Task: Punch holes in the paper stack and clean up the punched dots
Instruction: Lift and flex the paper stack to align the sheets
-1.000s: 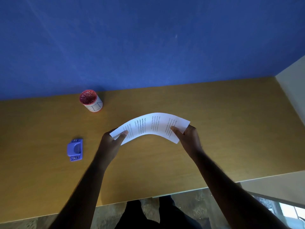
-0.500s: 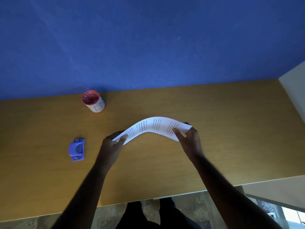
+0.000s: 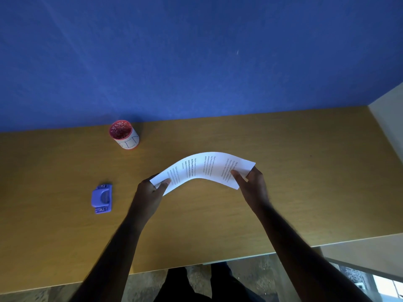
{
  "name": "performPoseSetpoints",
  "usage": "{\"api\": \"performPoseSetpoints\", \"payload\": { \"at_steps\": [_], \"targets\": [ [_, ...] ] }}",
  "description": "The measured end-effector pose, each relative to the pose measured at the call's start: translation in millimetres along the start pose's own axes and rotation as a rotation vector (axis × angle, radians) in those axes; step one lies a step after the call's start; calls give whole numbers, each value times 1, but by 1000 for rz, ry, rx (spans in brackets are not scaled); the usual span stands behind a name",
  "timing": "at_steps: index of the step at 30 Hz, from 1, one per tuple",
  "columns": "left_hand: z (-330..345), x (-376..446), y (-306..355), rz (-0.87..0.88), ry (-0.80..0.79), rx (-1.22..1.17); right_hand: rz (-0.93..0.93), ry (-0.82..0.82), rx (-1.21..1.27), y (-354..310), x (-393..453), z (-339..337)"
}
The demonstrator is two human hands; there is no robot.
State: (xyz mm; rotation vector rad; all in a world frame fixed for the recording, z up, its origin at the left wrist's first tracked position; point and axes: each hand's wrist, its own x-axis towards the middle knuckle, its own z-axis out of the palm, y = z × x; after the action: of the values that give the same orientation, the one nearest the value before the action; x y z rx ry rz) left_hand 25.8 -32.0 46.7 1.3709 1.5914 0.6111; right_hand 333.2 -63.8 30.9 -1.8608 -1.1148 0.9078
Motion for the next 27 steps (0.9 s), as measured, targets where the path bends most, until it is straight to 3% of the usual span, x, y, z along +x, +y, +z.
{"api": "performPoseSetpoints", "payload": {
  "at_steps": [12,18,27],
  "targets": [
    [-10,0,25,127,-14,-243,-115,1,24,-35,23,-27],
    [-10,2,27,89,0,-396,-92,84,176,-37,38,-30],
    [-9,1,24,45,76,-586,53,177,35,-20,17,-8]
  ]
}}
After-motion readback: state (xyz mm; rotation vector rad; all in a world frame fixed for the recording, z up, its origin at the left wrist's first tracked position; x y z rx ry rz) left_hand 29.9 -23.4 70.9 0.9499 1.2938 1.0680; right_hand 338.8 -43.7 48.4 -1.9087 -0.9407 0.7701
